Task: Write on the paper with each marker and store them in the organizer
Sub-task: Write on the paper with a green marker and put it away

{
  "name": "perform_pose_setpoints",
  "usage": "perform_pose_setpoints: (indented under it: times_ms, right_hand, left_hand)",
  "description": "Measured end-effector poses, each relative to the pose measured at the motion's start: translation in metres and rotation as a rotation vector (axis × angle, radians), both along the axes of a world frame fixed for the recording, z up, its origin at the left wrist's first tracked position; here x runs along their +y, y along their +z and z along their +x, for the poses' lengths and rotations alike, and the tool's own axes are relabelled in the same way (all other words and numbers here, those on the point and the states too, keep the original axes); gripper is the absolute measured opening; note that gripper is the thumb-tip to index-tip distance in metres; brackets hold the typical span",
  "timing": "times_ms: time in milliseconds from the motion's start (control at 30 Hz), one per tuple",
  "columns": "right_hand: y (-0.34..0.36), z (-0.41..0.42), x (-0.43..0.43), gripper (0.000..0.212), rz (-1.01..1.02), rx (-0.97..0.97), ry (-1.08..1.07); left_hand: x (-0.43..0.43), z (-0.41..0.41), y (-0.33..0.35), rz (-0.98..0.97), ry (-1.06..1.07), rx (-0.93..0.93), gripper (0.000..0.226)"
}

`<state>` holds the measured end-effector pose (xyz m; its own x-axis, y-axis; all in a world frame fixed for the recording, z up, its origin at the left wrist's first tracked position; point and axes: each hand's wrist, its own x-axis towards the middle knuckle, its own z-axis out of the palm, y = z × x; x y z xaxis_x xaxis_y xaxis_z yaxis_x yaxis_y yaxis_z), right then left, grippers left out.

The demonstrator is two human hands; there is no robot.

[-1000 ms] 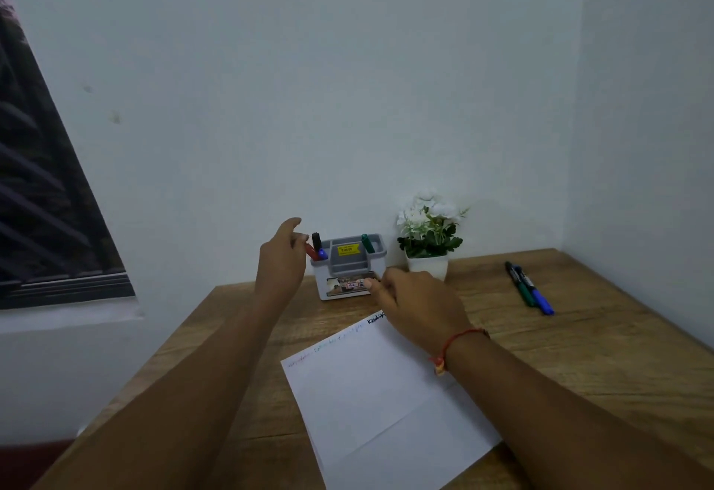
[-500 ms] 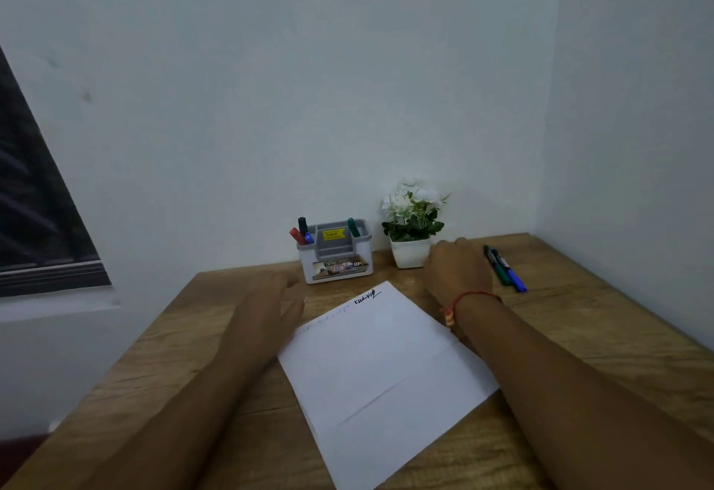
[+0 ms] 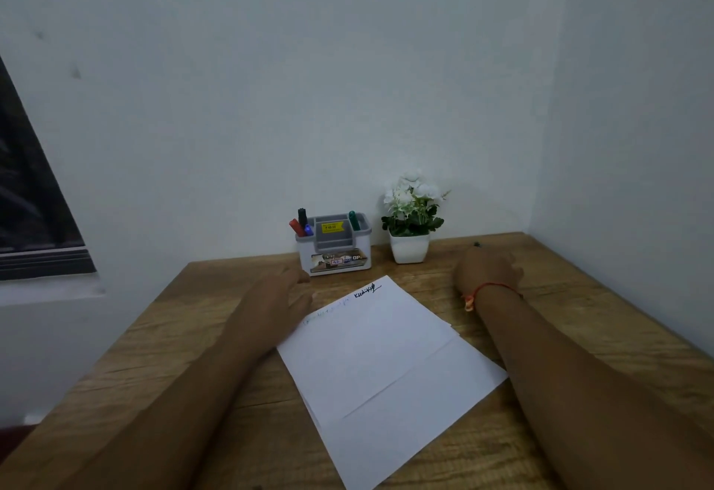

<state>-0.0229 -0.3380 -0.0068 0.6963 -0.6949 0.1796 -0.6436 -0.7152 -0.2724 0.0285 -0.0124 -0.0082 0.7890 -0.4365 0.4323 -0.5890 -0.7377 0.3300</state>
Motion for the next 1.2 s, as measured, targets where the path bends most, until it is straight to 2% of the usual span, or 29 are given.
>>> perform_pose_setpoints:
  times_ms: [133, 367, 533, 700, 800, 900, 1000, 1100, 1200]
  right_hand:
    - [0.004, -0.003, 0.001, 0.032, -0.008, -0.051, 0.078]
    - [0.010, -0.001, 0.009, 0.020, -0.056, -0.024, 0.177]
    - [0.017, 0.000, 0.013, 0.026, -0.072, -0.005, 0.197]
    - [0.023, -0.001, 0.010, 0.023, 0.032, -0.037, 0.127]
    - [0.023, 0.000, 0.005, 0.020, 0.157, -0.188, 0.056]
    - [0.025, -0.001, 0.003, 0.028, 0.305, -0.369, 0.015]
    - [0.029, 0.001, 0.005, 0.035, 0.524, -0.631, 0.047]
    - [0.033, 0.008, 0.010, 0.026, 0.760, -0.887, 0.063]
    - [0.038, 0.009, 0.018, 0.026, 0.833, -0.978, 0.003]
  left_hand:
    - [-0.002, -0.002, 0.001, -0.005, -0.007, -0.006, 0.033]
    - [-0.003, -0.002, 0.002, -0.011, -0.005, 0.041, 0.033]
    - [-0.005, -0.003, 0.003, -0.016, 0.004, 0.063, 0.033]
    - [-0.003, -0.002, 0.003, -0.039, 0.007, 0.044, 0.031]
    - [-0.003, -0.003, 0.003, -0.053, 0.003, 0.038, 0.029]
    - [-0.002, -0.004, 0.004, -0.069, 0.003, 0.031, 0.027]
    - [-0.003, -0.005, 0.006, -0.088, 0.005, 0.030, 0.027]
    - [-0.004, -0.005, 0.007, -0.102, 0.005, 0.029, 0.028]
    - [-0.004, -0.005, 0.008, -0.116, 0.009, 0.021, 0.029]
